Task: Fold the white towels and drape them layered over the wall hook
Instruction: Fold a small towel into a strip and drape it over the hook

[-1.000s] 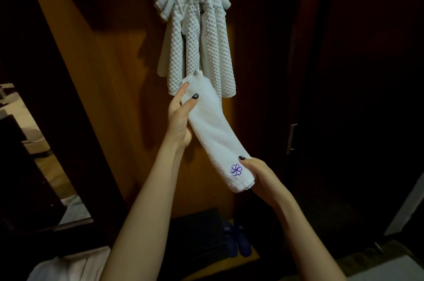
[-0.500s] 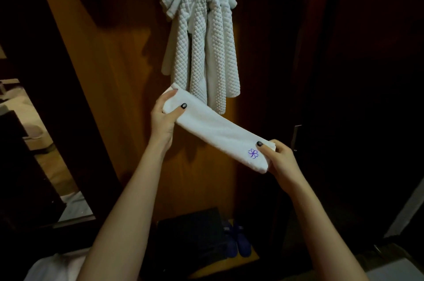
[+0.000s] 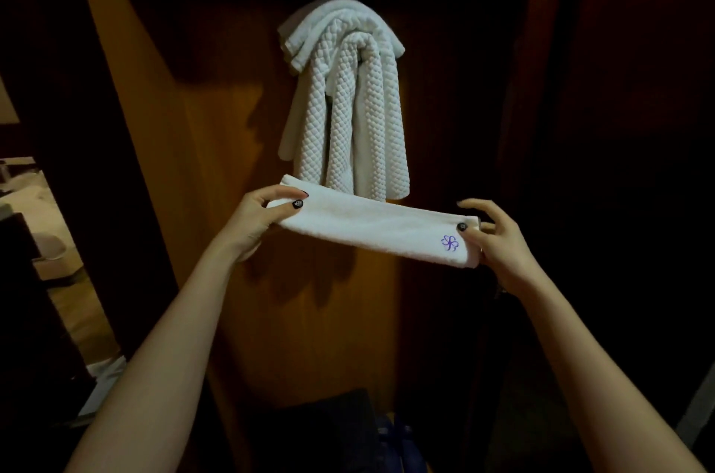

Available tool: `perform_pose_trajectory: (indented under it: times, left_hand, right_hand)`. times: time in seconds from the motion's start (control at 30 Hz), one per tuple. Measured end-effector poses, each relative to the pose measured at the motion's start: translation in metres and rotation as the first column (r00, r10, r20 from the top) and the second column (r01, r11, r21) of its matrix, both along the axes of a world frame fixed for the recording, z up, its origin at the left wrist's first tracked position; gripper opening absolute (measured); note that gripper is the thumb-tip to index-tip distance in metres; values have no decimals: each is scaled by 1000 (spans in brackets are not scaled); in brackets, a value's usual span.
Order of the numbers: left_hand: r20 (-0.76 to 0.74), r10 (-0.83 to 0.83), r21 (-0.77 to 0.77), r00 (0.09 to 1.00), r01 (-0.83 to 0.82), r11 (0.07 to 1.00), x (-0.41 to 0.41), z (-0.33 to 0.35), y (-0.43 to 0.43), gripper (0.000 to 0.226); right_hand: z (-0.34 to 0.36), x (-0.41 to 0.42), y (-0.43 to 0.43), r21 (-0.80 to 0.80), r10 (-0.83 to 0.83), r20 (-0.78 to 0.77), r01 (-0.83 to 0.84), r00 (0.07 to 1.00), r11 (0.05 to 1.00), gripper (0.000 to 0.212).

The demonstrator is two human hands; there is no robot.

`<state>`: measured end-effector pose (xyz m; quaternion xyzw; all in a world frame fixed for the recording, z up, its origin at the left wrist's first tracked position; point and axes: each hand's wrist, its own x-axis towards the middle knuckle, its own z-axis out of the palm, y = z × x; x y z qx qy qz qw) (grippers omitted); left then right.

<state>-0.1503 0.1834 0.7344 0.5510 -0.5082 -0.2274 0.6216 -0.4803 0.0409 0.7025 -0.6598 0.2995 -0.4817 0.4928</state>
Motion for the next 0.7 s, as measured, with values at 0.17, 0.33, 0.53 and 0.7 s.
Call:
perform_pose_trajectory:
  times: [0.17,0.33,0.53,0.7]
  left_hand:
    - [-24,20,-96,1000,-22,995,9,44,-16,19]
    - [-68,8,-217,998,-23,976,18,86,-39,17]
    - [-119,59,-365,991,-99,926,37,140,-71,19]
    - [-122,44,-435,992,-93,896,52,190,-100,23]
  right_hand:
    - [55,12,-25,-129,78,84,-66,993,989,44]
    - [114,23,-56,-133,154,197,-129,968,983,44]
    - [178,51,-101,-183,270,241,-229,932,956,37]
    - [230,73,-146,-178,460,254,-427,851,887,38]
